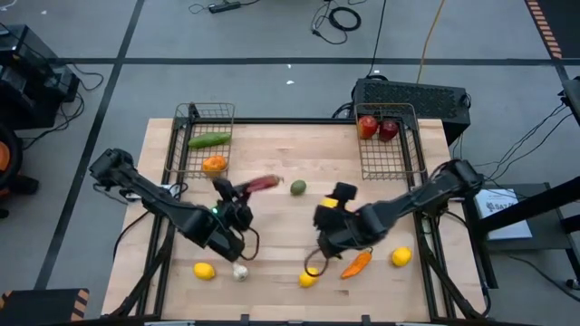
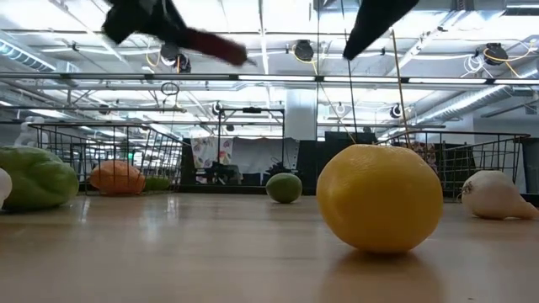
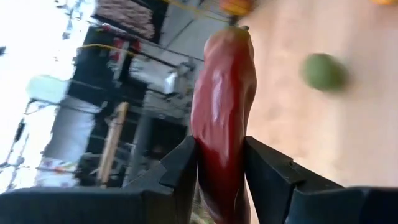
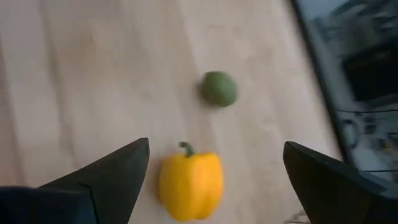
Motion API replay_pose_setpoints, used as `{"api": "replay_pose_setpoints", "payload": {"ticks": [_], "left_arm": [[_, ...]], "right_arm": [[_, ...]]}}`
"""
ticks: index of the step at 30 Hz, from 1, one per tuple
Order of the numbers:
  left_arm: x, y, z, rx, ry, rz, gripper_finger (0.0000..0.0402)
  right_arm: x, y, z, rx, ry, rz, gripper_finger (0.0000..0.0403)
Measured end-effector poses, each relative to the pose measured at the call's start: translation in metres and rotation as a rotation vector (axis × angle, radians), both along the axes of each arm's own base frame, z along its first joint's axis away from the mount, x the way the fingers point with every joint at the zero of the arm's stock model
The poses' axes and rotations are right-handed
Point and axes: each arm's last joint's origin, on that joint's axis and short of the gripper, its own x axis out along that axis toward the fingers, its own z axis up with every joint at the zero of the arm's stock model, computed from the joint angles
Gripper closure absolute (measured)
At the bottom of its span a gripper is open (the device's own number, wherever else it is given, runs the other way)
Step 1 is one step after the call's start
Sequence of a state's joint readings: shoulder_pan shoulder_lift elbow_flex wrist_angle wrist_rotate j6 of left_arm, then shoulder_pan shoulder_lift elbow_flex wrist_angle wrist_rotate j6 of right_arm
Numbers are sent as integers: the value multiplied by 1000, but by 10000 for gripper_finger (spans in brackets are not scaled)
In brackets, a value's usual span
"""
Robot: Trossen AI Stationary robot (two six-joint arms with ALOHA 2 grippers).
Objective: Sort produce into baskets
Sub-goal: Put the red chili pepper into the left wire basket
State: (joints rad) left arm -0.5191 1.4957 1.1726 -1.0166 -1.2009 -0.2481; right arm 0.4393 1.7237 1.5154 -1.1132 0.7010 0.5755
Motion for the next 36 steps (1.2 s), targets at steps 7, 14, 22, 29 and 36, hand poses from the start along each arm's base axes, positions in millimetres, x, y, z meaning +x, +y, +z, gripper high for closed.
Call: {"api": "replay_pose_setpoints", "payload": {"ticks": [7,14,22,29,36], "left_arm": [[-20,52,47,89,-36,144,272],[-48,116,66,-85,-130,414,272],[-73,168,57,-295,-96,752,272],[-79,196,19,-415,16,838,272],[-82,220,-10,-443,32,914,249]], "right_arm": [[-18,21,10,-94,-87,19,42],[-22,25,10,-104,-77,32,41],[-21,24,10,-132,-77,40,41],[-18,23,11,-133,-89,47,41],[-17,24,11,-129,-95,52,41]]}}
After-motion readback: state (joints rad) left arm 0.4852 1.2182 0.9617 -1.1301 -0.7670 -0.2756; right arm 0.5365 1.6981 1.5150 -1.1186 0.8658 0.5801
